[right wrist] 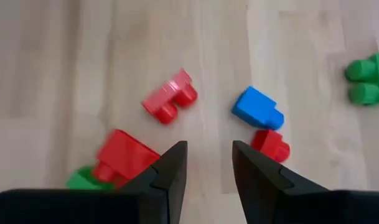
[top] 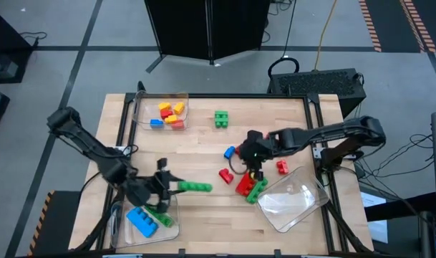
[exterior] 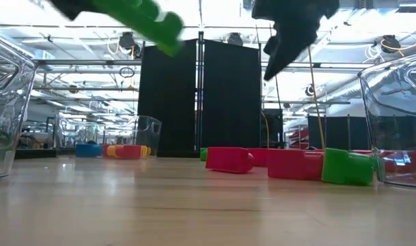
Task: Sort blocks by size
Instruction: Put the four-stud green game piece into the bottom left transparent bin
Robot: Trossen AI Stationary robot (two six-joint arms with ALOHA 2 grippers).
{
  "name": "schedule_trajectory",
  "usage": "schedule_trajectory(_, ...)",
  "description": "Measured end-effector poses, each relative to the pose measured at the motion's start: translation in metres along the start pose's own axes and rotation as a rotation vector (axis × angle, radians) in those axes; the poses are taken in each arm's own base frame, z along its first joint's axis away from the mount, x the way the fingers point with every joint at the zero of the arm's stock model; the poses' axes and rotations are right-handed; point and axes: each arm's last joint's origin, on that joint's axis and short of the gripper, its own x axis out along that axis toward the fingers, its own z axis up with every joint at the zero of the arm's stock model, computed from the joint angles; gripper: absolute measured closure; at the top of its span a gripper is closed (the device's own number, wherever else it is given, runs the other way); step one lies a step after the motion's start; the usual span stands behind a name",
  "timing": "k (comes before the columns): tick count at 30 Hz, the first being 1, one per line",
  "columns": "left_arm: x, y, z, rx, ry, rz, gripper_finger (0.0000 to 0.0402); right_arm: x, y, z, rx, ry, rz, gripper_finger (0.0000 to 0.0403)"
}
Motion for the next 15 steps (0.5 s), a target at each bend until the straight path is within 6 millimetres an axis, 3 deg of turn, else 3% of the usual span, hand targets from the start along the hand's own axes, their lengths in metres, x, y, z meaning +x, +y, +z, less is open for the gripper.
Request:
schedule_trajectory(6, -0.036, 0.008, -0.014, -0.344, 0.240, -0.177, 0.0264, 0.036, 0.014, -0.016, -0.062, 0.116, -0.066, 0.0287)
schedule_trajectory(12, -0.053, 0.011, -0.027, -0.524, 0.525, -0.274, 0.0264, 0.062, 0.034, -0.025, -0.122, 0.198, -0.051, 0.0279)
schedule_trajectory(15, -0.057, 0.011, -0.026, -0.557, 0.577, -0.334, 0.0264, 0.071, 0.039, -0.029, -0.132, 0.228, -0.052, 0.0272)
